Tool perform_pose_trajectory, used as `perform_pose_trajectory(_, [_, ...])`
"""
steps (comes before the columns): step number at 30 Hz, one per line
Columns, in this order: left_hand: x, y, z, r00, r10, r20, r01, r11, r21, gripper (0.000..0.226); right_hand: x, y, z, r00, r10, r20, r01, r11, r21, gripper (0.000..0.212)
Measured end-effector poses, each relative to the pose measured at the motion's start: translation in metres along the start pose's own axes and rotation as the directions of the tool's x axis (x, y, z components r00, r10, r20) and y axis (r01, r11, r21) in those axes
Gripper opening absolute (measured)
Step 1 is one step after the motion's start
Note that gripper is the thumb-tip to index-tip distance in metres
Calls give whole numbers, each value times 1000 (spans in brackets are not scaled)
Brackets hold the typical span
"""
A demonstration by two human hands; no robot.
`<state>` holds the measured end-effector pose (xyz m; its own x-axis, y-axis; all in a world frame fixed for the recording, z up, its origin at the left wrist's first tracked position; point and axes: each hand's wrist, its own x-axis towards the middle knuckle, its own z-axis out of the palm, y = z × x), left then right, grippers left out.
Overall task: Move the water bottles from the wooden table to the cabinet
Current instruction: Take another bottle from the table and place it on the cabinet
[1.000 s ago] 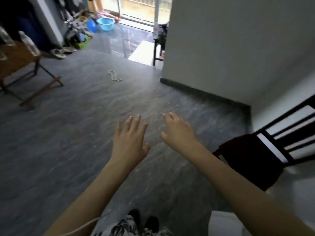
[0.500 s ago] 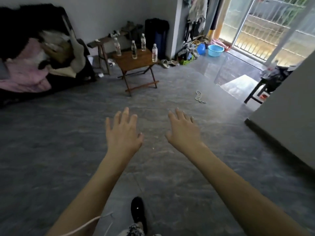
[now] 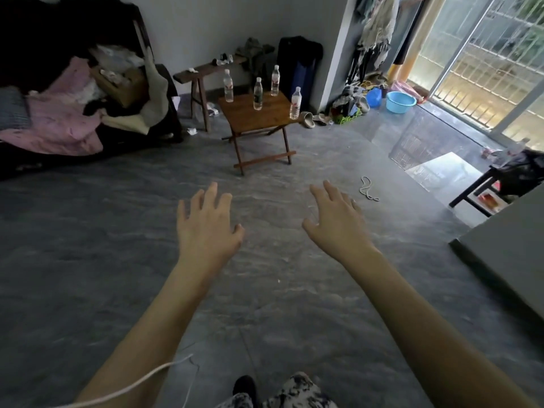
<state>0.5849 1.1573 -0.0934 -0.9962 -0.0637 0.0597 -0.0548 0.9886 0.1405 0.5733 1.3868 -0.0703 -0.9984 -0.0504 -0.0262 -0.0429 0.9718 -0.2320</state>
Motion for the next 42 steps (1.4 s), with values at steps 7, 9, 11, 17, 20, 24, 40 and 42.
perform_pose_trajectory(7, [74, -1, 24, 999, 21, 47, -22, 1000, 5, 65, 82, 4, 18, 998, -21, 61, 19, 999, 38, 75])
perform_pose_trajectory(9, [96, 5, 29, 999, 24, 48, -25, 1000, 14, 64, 107, 10, 23, 996, -35, 78, 31, 998, 51, 76])
perform_pose_trajectory(11, [125, 16, 33, 999, 22, 43, -23, 1000, 21, 63, 138, 22, 26, 995, -46, 85, 40, 997, 71, 75])
perform_pose_trajectory(17, [224, 67, 37, 995, 35, 91, -39, 999, 36, 63, 238, 67, 18, 995, -67, 77, 58, 992, 114, 73])
perform_pose_trajectory(20, [272, 96, 38, 996, 35, 87, -40, 998, 50, 64, 283, 93, 12, 992, -78, 102, 66, 992, 112, 74])
perform_pose_trajectory(24, [327, 126, 41, 997, 27, 75, -28, 999, 18, 62, 339, 120, 2, 990, -85, 111, 74, 992, 105, 72])
perform_pose_trajectory(40, [544, 186, 74, 993, 84, 85, -82, 996, -24, 59, 549, 180, -8, 991, -74, 108, 62, 992, 111, 69])
perform_pose_trajectory(42, [587, 190, 78, 994, 90, 68, -88, 996, -35, 58, 587, 184, -10, 992, -69, 109, 58, 993, 107, 69])
